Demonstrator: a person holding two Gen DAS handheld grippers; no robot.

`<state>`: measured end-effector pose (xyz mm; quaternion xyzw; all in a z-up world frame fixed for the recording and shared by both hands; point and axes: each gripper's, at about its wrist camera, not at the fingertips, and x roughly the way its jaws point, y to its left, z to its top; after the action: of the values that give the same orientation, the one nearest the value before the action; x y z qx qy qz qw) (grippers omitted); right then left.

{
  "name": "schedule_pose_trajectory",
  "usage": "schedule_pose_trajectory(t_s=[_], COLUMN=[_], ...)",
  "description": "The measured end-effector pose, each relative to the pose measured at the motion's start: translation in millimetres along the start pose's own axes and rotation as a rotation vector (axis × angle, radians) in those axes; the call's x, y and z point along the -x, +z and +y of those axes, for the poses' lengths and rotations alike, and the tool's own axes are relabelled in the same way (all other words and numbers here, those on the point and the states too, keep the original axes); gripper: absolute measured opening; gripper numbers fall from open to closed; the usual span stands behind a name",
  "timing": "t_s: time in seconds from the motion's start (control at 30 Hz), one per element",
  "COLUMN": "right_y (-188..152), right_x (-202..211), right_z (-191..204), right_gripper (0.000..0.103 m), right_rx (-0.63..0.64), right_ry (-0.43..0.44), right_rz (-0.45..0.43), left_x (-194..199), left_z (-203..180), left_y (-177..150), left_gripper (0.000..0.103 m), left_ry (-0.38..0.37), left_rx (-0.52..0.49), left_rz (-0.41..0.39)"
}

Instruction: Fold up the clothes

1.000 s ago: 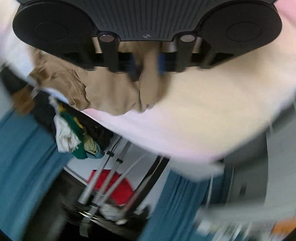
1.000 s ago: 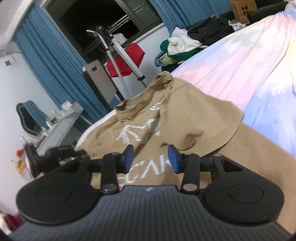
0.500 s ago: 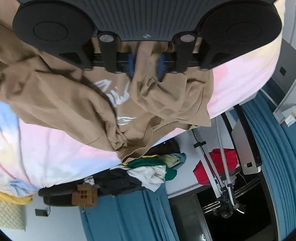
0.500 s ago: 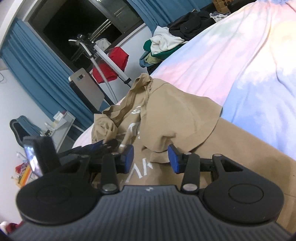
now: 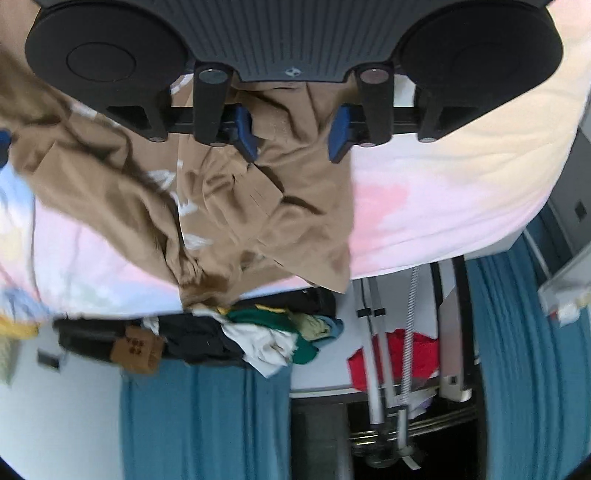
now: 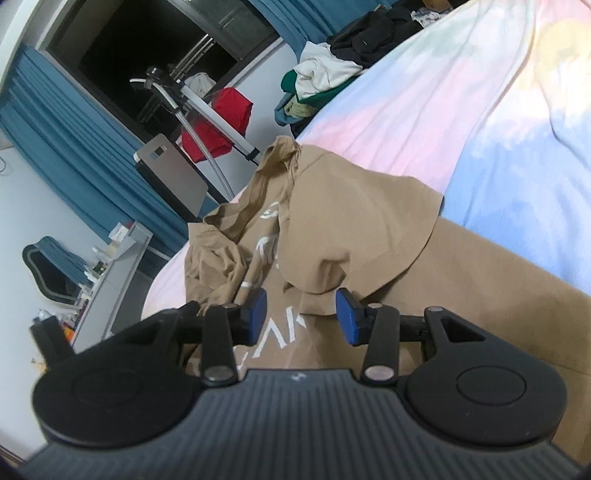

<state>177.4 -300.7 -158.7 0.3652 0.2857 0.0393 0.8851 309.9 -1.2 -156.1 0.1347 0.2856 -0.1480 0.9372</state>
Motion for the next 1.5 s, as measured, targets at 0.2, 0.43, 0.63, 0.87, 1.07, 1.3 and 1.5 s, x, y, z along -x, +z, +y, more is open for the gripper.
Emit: schedule_pose_trajectory(t_s=[0.2, 0.43, 0.63, 0.87, 1.07, 1.3, 1.5], right_y=[-5, -8, -10, -18, -20, -21, -23], right_x=[-9, -12, -12, -22, -25, -26, -27], right_z=[-4, 1, 5, 11, 15, 17, 16], right_gripper=[0.045, 0.045, 0.045, 0.045, 0.045, 0.045, 0.045], right_rx=[-0.023, -0.009, 0.020, 0.072, 0.099, 0.120, 0.117], right_ry=[0.005, -0.008, -0.015, -0.032, -0.037, -0.036, -0.032], right_rz=[0.030, 0.042, 0.048, 0.083, 0.092, 0.101, 0.113], left_x=[-16, 39, 81, 42, 69, 102, 69], left_z=[-13, 60, 159, 234, 227, 189, 163], left_y=[-7, 10, -5, -91, -71, -42, -41], left_gripper=[0.014, 0.007, 0.007, 0.010, 0.033, 0.068, 0.065], left_ry=[0.044, 0.095, 0.158, 0.156, 0.203, 0.012, -0.028], left_rx=[-0.137, 0.257, 0.659, 0.950, 0.751, 0.617, 0.645], left_rz=[0.072, -0.076, -0.133, 0.105, 0.036, -0.096, 0.002])
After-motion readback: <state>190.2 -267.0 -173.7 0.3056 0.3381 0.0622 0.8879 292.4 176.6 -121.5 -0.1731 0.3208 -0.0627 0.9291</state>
